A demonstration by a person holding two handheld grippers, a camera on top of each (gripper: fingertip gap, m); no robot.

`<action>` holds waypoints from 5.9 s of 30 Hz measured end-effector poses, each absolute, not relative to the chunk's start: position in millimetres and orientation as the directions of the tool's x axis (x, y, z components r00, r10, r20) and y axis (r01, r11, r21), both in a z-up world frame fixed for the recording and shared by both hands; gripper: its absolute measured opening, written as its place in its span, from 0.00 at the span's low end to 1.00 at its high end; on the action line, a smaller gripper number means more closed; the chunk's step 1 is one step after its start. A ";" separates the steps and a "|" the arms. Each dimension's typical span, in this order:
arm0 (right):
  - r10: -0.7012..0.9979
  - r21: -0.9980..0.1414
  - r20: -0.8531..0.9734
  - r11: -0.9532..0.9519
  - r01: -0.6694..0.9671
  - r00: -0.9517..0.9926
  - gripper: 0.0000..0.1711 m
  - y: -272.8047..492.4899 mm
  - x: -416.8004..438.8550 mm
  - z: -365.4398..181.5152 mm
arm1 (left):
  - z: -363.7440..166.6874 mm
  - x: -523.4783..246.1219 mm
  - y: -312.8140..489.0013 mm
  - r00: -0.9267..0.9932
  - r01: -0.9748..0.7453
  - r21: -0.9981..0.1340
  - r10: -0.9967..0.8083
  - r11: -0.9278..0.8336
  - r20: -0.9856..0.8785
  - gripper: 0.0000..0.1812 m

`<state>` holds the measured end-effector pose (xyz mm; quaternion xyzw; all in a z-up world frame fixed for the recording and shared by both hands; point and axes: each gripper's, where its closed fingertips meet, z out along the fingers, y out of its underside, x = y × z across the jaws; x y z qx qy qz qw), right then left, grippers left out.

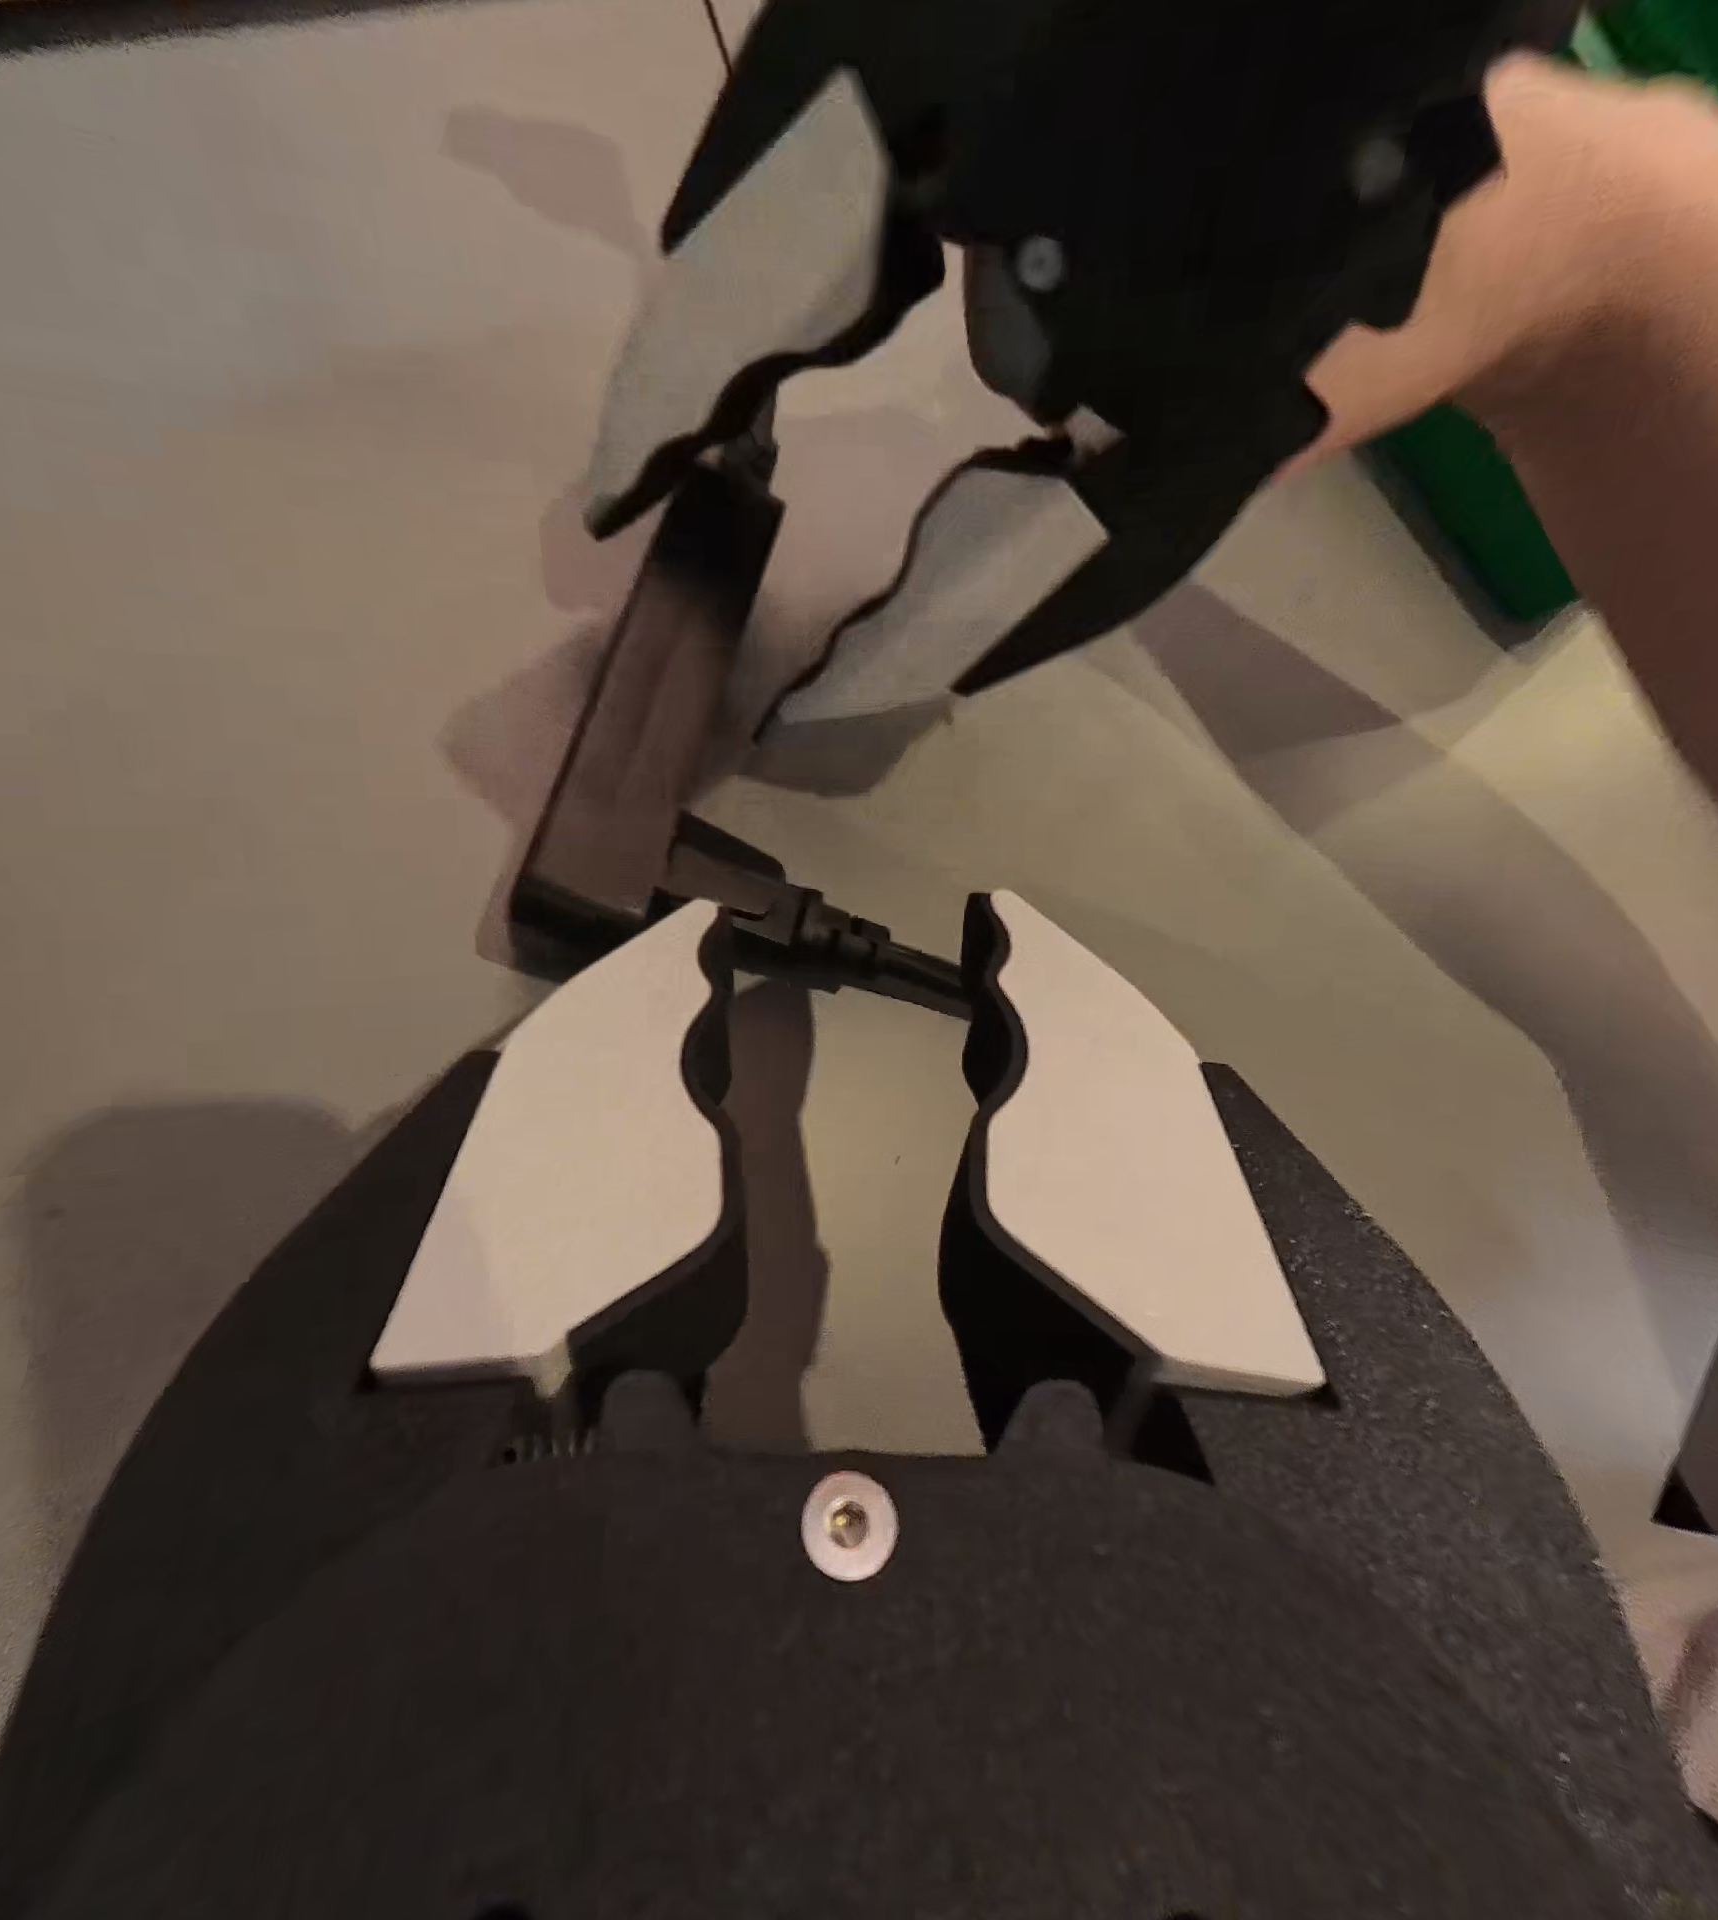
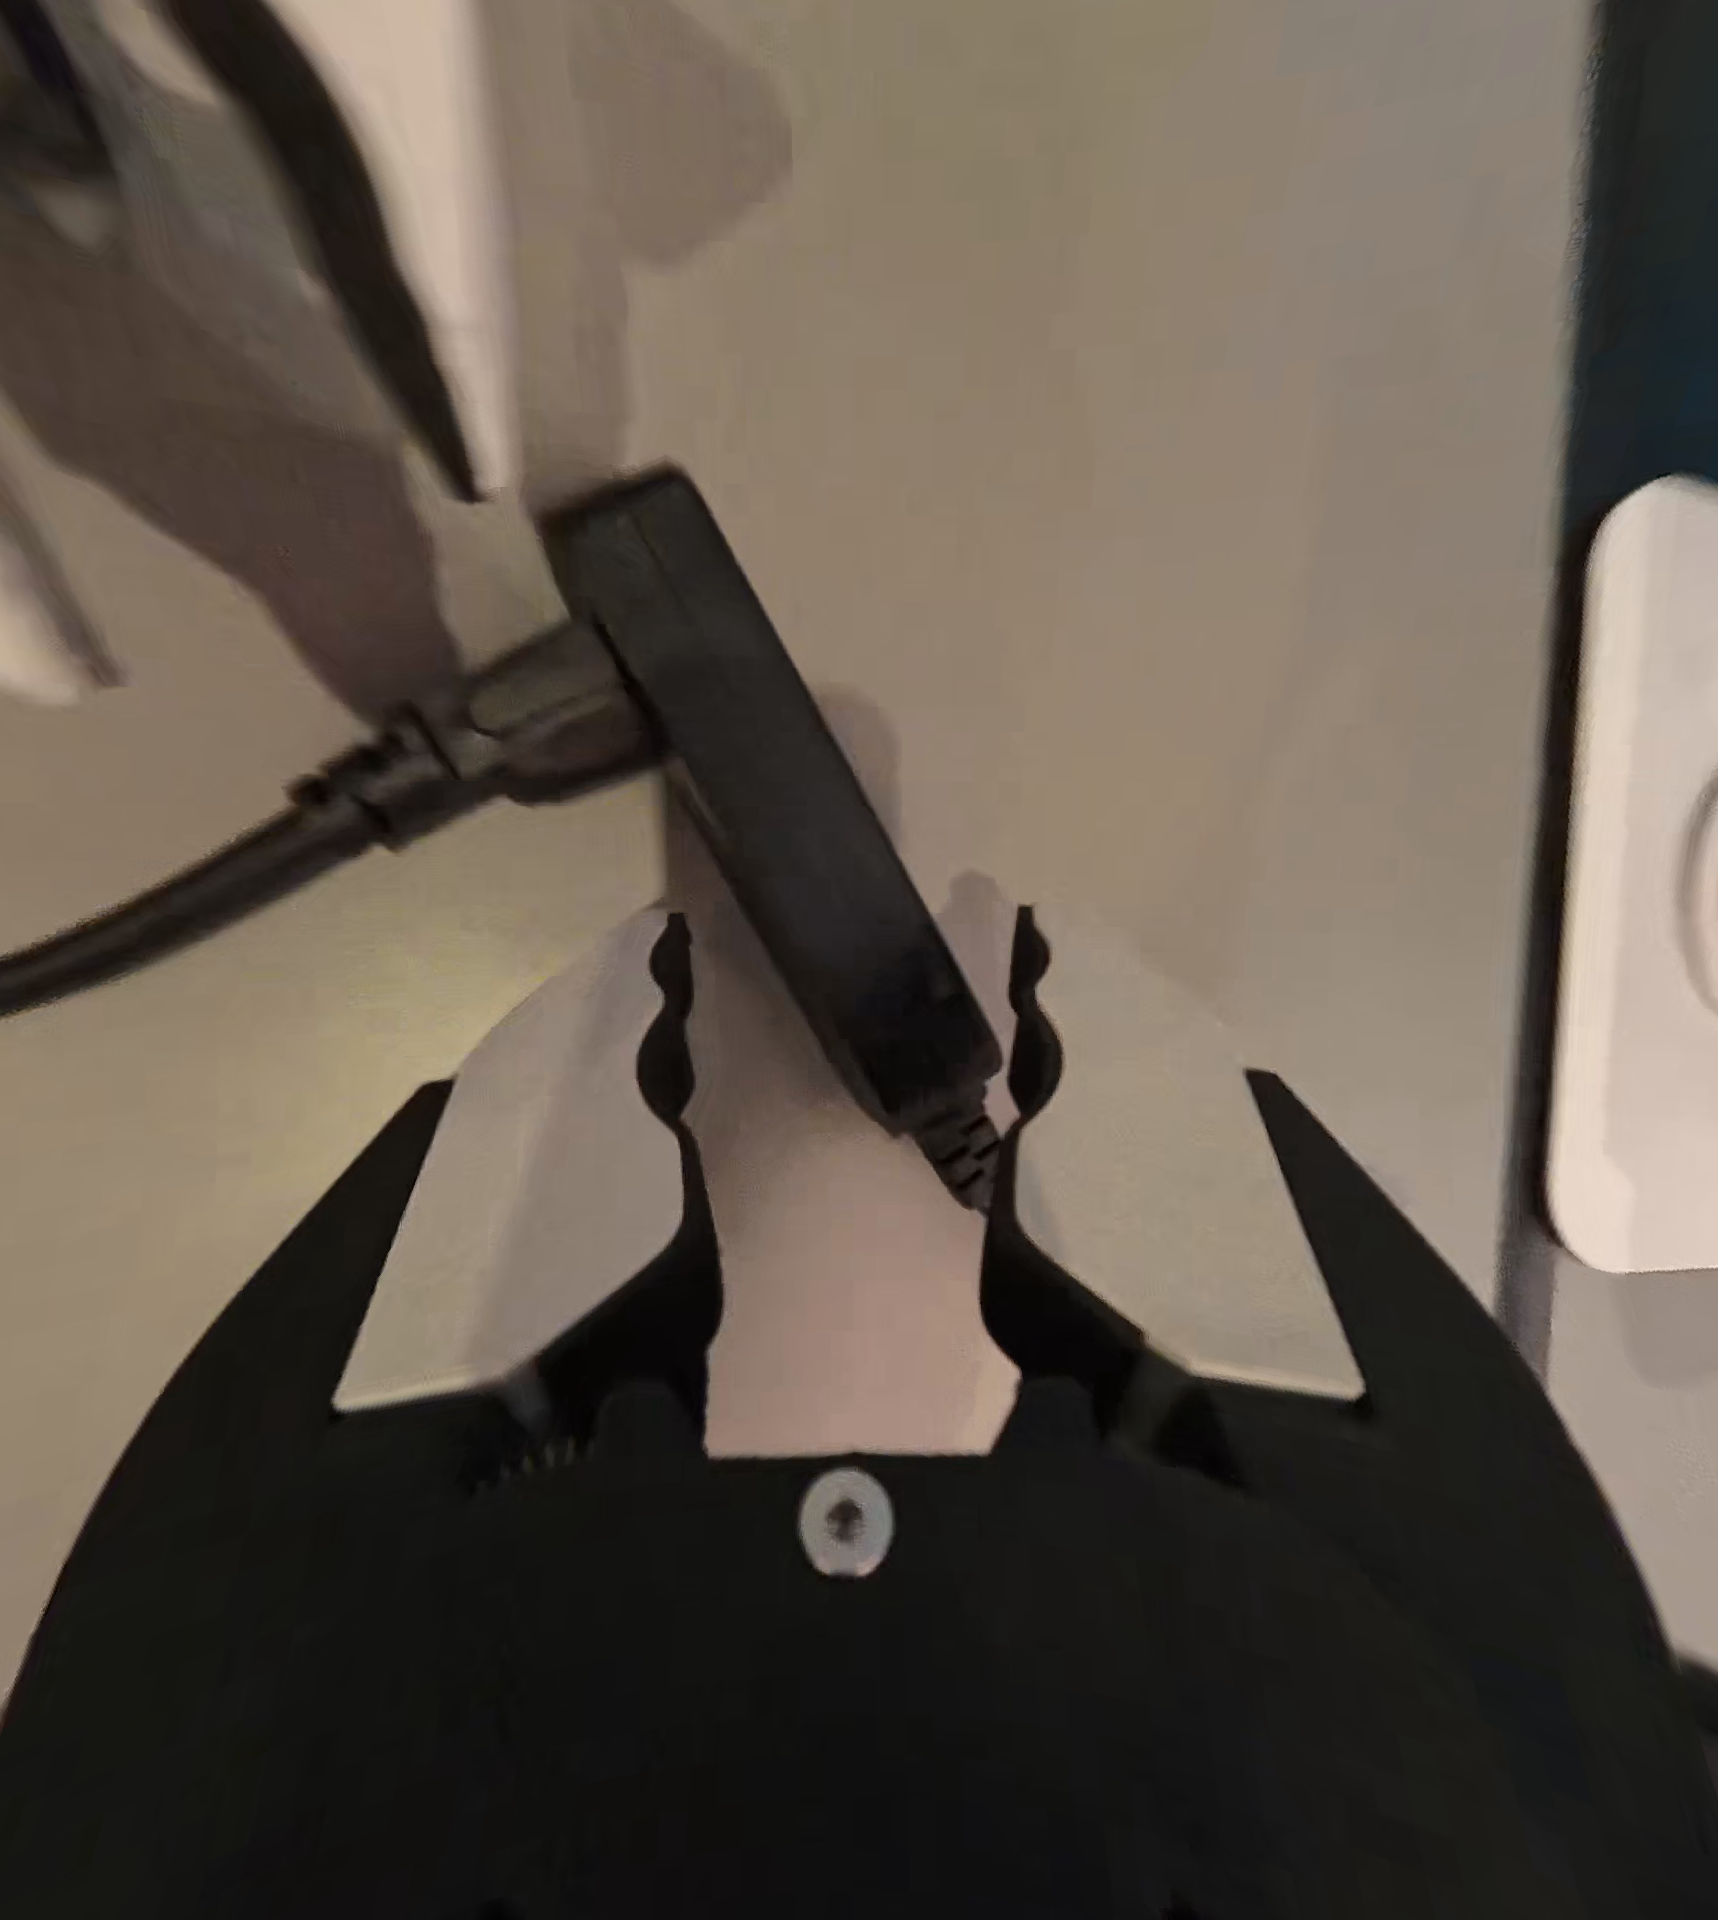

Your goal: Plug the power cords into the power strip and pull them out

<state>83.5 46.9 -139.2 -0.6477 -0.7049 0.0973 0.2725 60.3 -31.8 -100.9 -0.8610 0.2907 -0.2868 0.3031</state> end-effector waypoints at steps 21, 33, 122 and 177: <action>0.946 -0.539 0.223 -0.080 0.839 0.234 0.19 -20.2 74.2 -153.4 | -155.3 57.7 -31.8 0.644 -0.555 -0.650 -0.763 -0.519 0.059 0.35; 0.960 -0.622 0.098 -0.145 0.769 0.261 0.19 -16.4 68.0 -154.1 | -153.4 55.7 -26.3 0.614 -0.541 -0.671 -0.783 -0.507 0.097 0.34; 0.793 -0.659 -0.042 -0.479 0.579 0.608 0.19 6.7 69.2 -155.8 | -149.9 36.8 -21.4 0.680 -0.488 -0.660 -0.723 -0.572 0.124 0.14; 0.818 -0.652 0.019 -0.426 0.628 0.575 0.19 2.5 69.5 -157.0 | -155.5 43.2 -17.0 0.635 -0.559 -0.681 -0.772 -0.474 0.016 0.11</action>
